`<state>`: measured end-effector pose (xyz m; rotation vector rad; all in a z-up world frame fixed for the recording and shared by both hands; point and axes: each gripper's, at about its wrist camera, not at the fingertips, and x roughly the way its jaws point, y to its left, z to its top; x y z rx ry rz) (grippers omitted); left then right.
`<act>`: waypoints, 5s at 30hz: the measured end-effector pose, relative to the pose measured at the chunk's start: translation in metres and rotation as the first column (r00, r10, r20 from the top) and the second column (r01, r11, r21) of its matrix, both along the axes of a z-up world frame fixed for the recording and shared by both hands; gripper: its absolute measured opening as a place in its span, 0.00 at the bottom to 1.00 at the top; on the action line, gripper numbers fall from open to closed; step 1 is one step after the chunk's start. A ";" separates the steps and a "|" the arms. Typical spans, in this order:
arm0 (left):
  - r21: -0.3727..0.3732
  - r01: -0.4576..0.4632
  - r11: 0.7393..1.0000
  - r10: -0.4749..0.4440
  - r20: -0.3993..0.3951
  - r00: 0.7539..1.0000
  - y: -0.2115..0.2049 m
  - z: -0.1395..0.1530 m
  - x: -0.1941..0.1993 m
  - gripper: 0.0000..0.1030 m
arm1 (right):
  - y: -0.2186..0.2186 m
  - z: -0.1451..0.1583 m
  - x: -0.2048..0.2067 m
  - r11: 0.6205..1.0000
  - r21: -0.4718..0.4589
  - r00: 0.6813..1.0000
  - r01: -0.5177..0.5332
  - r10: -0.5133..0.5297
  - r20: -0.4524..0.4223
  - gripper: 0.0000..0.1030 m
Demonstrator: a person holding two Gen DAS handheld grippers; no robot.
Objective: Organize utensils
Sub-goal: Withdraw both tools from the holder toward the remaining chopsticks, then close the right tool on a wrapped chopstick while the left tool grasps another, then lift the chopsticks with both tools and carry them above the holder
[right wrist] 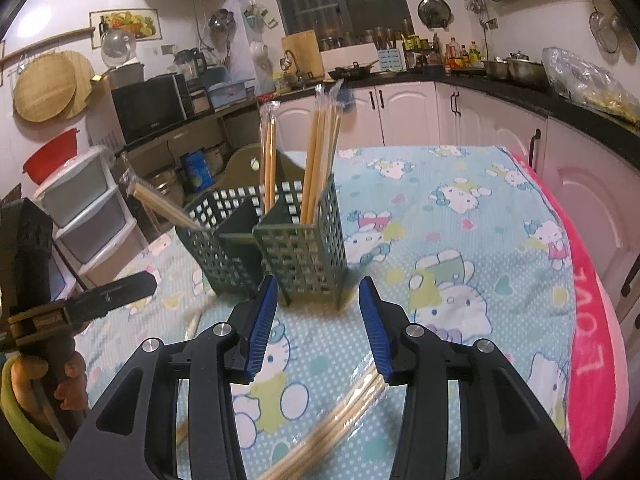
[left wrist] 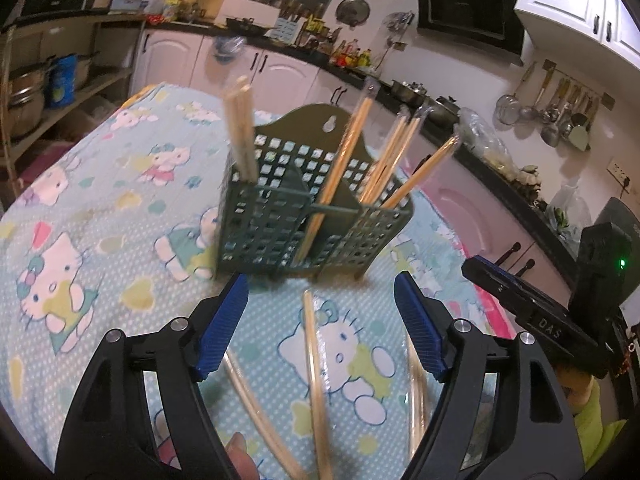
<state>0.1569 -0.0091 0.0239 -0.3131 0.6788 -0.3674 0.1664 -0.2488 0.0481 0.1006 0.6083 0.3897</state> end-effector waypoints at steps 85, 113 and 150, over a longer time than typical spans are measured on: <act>-0.037 -0.067 0.997 0.066 -0.033 0.997 0.025 -0.003 0.024 0.01 | 0.042 -0.009 0.028 0.995 0.020 0.988 -0.101 0.102 -0.114 0.05; -0.041 -0.091 0.995 0.099 0.276 0.956 0.014 0.120 0.013 0.01 | 0.045 0.095 -0.004 0.989 0.046 0.973 -0.139 0.127 0.191 0.04; 0.005 -0.344 0.939 0.299 0.483 0.823 -0.010 0.155 0.076 0.01 | 0.055 0.165 0.036 0.994 0.070 0.914 -0.088 0.053 0.401 0.04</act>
